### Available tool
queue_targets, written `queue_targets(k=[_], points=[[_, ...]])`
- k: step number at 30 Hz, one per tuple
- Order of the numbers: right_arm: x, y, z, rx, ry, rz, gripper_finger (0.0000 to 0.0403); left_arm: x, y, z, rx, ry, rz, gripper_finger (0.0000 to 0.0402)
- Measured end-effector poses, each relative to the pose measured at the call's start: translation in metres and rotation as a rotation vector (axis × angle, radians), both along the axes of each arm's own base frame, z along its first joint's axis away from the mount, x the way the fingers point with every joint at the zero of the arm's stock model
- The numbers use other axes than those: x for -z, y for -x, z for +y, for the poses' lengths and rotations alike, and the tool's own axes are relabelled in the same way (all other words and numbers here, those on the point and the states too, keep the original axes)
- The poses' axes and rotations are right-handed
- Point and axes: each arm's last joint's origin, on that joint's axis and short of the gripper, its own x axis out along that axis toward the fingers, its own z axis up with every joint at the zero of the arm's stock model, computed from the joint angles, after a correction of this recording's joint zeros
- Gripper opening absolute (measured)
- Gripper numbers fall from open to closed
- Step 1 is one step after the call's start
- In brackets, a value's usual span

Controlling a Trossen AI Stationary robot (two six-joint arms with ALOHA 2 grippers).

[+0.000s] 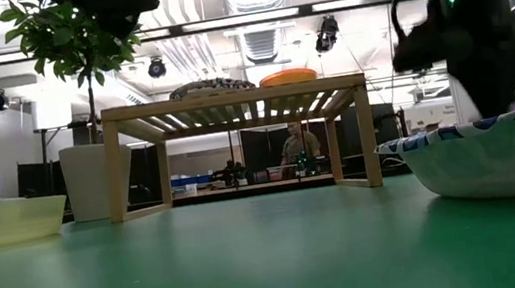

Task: Place and stack bowls onto a shelf
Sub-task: Stack the purple bowl on top of the orange bowl on the shelf

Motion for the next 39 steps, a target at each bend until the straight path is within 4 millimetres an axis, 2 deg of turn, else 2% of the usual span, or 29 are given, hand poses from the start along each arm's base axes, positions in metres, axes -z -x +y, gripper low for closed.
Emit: queue_targets(k=[4,9,13,17,22,26,29,33,39], points=[[-0.041,0.0,0.0,-0.11,-0.015,-0.068,0.0008,-0.002,-0.001,0.0,0.0,0.0,-0.018,0.0],[-0.11,-0.012,0.0,-0.345,0.057,-0.329,0.0008,-0.003,-0.001,0.0,0.0,0.0,-0.036,0.0],[-0.164,-0.024,-0.005,-0.563,0.275,-0.541,0.0008,-0.004,-0.002,0.0,0.0,-0.001,-0.044,0.0],[-0.2,-0.037,-0.03,-0.707,0.463,-0.612,0.0008,-0.006,-0.002,0.0,0.001,-0.003,-0.068,0.0],[-0.21,-0.053,-0.085,-0.77,0.569,-0.499,0.0008,-0.007,-0.003,0.0,0.0,-0.002,-0.079,0.0],[-0.209,-0.063,-0.136,-0.802,0.578,-0.423,0.0008,-0.007,-0.002,0.0,-0.005,0.011,-0.078,0.0],[-0.204,-0.072,-0.166,-0.814,0.583,-0.368,0.0008,-0.007,-0.002,0.0,-0.008,0.017,-0.077,0.0],[-0.202,-0.084,-0.188,-0.852,0.578,-0.327,0.0008,-0.007,-0.002,0.0,-0.009,0.019,-0.077,0.0],[-0.195,-0.103,-0.2,-0.891,0.53,-0.257,0.0009,-0.007,-0.002,0.0,-0.009,0.019,-0.077,0.0]])
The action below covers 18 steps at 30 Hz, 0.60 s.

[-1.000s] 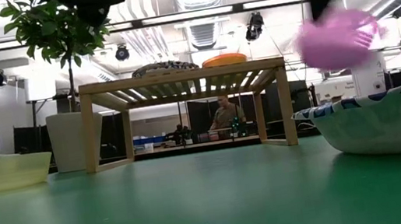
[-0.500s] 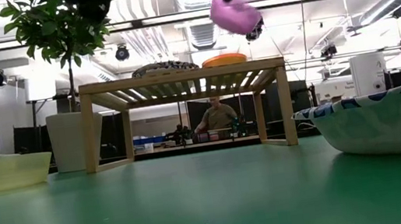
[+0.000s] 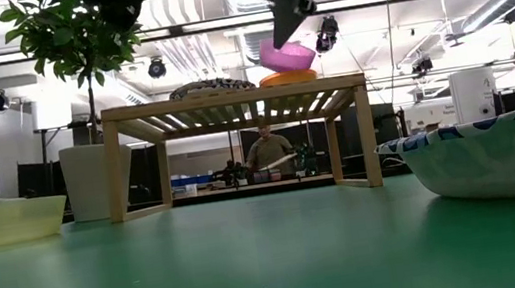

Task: Place and stack bowls onto a shelf
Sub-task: Stack the purple bowl on top of the orange bowl on the shelf

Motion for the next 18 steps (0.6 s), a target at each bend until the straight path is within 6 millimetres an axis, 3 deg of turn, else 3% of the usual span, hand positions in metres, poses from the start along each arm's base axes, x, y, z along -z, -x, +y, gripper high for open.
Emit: queue_targets(k=[6,18], points=[[0.008,-0.011,-0.004,0.02,-0.019,0.043,0.0016,0.0,0.0,0.0,0.001,-0.003,0.0,0.0],[0.001,-0.009,-0.006,0.066,-0.015,0.007,0.0107,0.0,0.0,0.0,0.001,-0.003,0.0,0.0]])
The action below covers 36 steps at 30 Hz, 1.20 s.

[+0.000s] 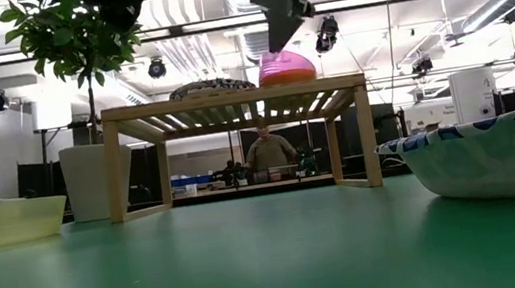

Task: Place and stack bowls onto a shelf
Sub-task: Stack the purple bowl on top of the orange bowl on the shelf, then stack the white patterned bowl on top of the white patterned bowl on the shelf

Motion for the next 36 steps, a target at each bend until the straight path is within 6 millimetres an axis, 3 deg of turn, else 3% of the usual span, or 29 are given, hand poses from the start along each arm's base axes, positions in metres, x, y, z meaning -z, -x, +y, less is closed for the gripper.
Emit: queue_targets(k=[5,9,12,19,25,31,36], points=[[-0.017,0.004,0.003,0.02,0.021,-0.109,0.0098,0.0,0.0,0.0,0.0,0.0,0.0,0.0],[-0.023,0.004,-0.001,0.032,0.04,-0.168,0.0054,0.0,0.0,0.0,0.001,-0.003,-0.001,0.0],[-0.016,-0.001,-0.004,0.028,0.041,-0.152,0.0017,0.0,0.0,0.0,0.001,-0.004,-0.001,0.0],[0.014,-0.016,-0.01,0.034,0.004,-0.073,0.0009,0.0,0.0,0.0,0.001,-0.004,0.002,0.0],[0.011,-0.015,-0.007,0.035,0.004,-0.081,0.0009,0.001,0.0,0.0,0.001,-0.002,0.01,0.0],[-0.024,0.012,0.035,-0.047,-0.013,-0.156,0.0009,0.011,0.005,0.0,-0.055,0.135,0.133,0.0],[-0.013,0.019,0.085,-0.157,-0.077,-0.17,0.0009,0.036,0.014,-0.003,-0.237,0.415,0.436,0.0]])
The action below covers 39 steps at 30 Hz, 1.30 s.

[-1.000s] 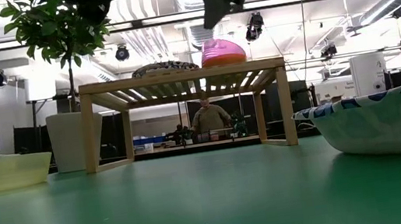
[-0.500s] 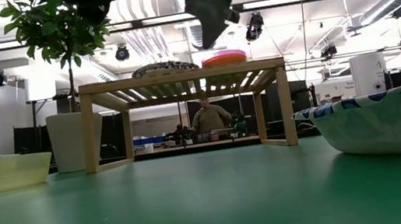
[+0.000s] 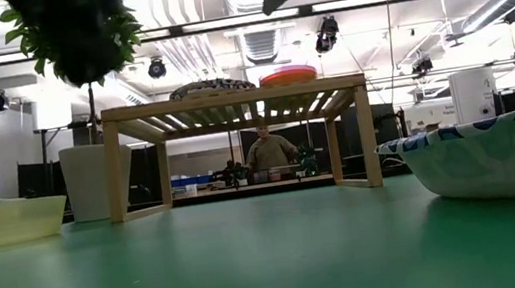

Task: Place and stack bowls onto a shelf
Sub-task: Stack the white patterned bowl on top of the white patterned bowl on the shelf

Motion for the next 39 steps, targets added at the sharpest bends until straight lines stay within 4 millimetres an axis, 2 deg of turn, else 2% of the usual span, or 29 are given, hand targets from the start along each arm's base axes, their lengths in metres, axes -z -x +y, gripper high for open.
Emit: queue_targets(k=[3,5,8,11,17,25,31,39], points=[[0.009,0.006,0.029,-0.061,-0.016,-0.026,0.0009,0.015,0.006,-0.011,-0.065,0.11,0.194,0.0],[0.013,0.013,0.044,-0.086,-0.025,-0.055,0.0009,0.02,0.009,-0.024,-0.048,0.189,0.283,0.0],[0.023,0.023,0.061,-0.104,-0.047,-0.085,0.0009,0.025,0.01,-0.05,0.012,0.309,0.361,0.0],[0.029,0.032,0.074,-0.102,-0.039,-0.126,0.0009,0.032,0.01,-0.072,-0.042,0.391,0.454,0.0],[0.04,0.046,0.082,-0.102,-0.031,-0.181,0.0009,0.049,0.012,-0.107,-0.184,0.481,0.629,0.0014],[0.059,0.055,0.083,-0.108,-0.033,-0.155,0.0009,0.073,0.013,-0.151,-0.273,0.517,0.751,0.0088],[0.064,0.056,0.085,-0.121,-0.037,-0.139,0.0009,0.09,0.012,-0.169,-0.324,0.485,0.768,0.0137],[0.065,0.057,0.102,-0.175,-0.048,-0.138,0.0009,0.12,0.013,-0.185,-0.357,0.388,0.85,0.0142]])
